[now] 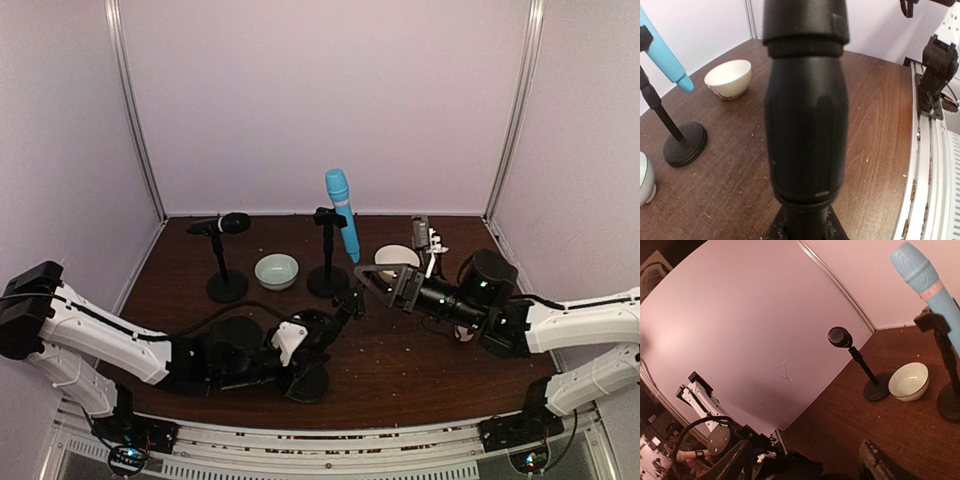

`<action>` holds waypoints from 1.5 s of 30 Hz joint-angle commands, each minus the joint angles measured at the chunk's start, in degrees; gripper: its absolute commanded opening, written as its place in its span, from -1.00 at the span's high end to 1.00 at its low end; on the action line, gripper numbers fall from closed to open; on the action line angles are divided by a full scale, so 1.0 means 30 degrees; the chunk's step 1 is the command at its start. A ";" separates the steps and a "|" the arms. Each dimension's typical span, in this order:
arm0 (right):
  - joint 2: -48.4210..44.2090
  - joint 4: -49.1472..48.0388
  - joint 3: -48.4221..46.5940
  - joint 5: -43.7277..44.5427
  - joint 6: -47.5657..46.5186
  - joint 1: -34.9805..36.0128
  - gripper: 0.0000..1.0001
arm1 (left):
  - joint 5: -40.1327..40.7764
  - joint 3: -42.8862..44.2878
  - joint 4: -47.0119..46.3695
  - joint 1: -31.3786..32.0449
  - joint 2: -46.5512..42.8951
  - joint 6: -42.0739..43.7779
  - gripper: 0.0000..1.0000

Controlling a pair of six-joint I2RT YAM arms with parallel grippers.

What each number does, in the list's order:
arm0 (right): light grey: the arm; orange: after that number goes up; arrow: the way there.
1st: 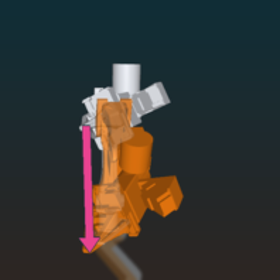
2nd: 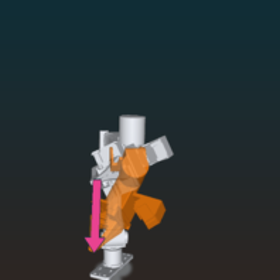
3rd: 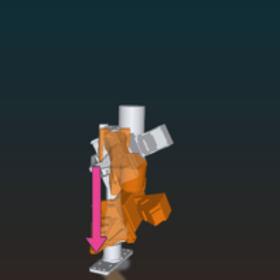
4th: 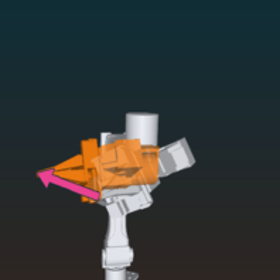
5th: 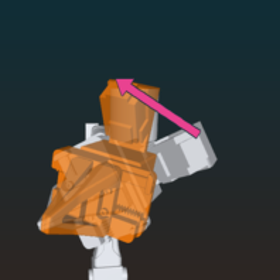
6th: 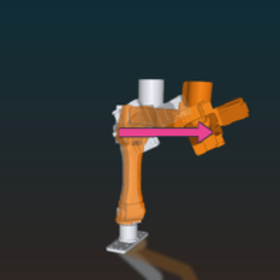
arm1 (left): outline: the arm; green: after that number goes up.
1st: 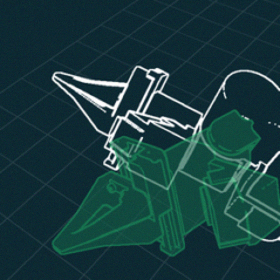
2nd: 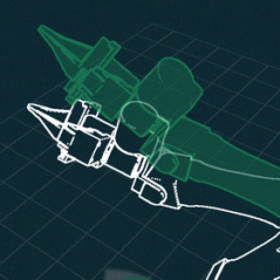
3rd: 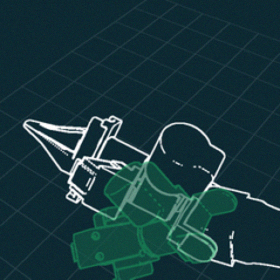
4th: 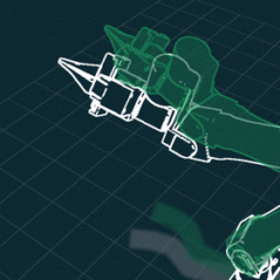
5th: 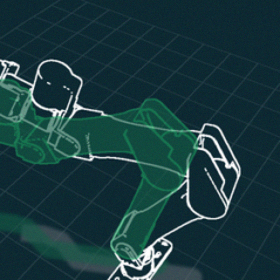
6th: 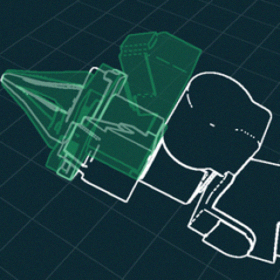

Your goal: Attach the microphones to the stand

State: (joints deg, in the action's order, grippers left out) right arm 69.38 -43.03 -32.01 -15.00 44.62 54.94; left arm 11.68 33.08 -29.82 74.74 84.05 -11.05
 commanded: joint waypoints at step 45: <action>0.1851 -0.5895 0.1127 -0.6602 -0.4617 0.2035 -0.26 | -0.6545 0.1777 -0.4091 -0.1791 -0.0258 -0.4056 1.00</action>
State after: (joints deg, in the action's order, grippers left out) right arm 75.48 -61.17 -26.76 -32.88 30.26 60.16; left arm -10.41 37.10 -36.62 70.61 83.48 -21.61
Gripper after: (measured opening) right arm 0.646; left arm 0.164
